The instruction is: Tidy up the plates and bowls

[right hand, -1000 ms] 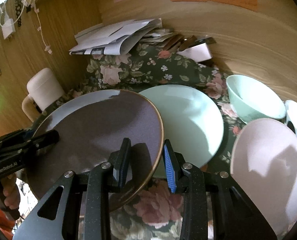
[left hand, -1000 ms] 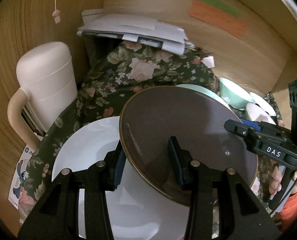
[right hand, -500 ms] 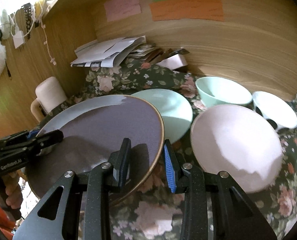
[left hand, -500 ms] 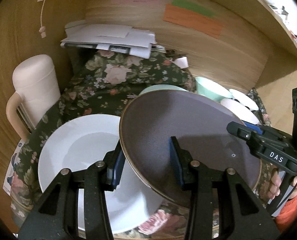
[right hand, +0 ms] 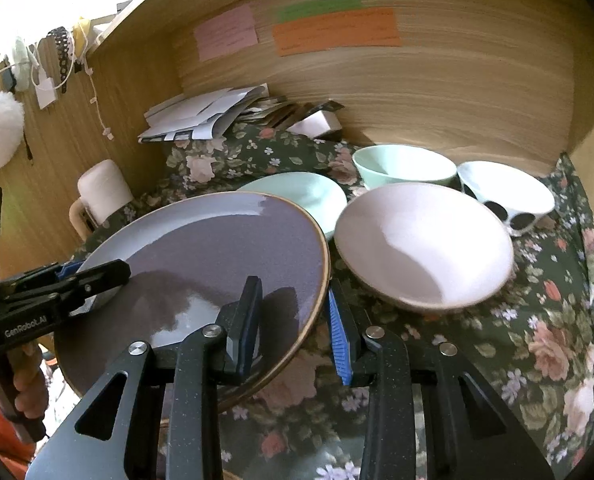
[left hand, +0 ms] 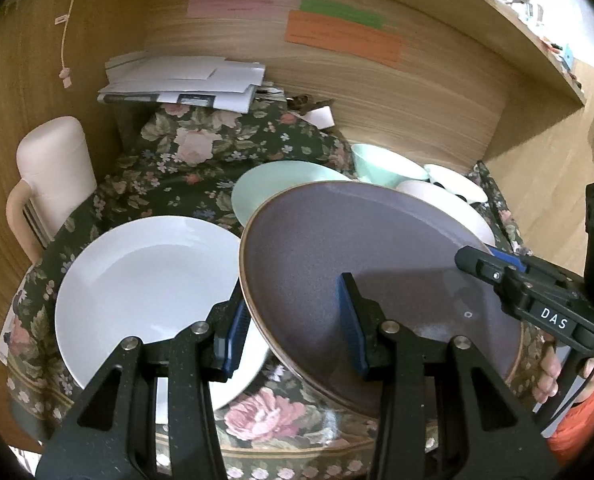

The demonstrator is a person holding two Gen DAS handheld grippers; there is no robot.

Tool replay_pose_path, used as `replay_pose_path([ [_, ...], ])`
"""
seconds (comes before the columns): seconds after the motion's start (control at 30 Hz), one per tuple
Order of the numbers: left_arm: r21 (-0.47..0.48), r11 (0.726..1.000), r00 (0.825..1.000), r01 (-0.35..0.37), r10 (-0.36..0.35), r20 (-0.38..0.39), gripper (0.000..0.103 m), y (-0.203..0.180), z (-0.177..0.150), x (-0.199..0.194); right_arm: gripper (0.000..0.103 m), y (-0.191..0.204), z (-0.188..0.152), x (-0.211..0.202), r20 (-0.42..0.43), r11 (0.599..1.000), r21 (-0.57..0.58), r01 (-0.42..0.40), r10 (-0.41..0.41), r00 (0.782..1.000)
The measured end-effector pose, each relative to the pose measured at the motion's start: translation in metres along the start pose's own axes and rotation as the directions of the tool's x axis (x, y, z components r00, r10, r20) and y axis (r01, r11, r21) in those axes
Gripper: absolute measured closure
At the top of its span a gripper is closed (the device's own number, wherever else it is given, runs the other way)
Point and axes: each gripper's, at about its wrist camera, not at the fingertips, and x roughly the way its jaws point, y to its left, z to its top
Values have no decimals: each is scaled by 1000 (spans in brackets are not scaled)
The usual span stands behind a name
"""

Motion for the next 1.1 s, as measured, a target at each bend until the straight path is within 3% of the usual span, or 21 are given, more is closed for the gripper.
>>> replay_pose_path([
  [0.6, 17, 999, 997, 38, -37, -61, 61, -26, -29, 7, 74, -21, -42, -13, -39, 998, 59, 32, -30, 999],
  [1.1, 23, 998, 989, 55, -52, -139, 61, -38, -44, 43, 74, -43, -61, -1, -100, 992, 108, 69, -59, 993],
])
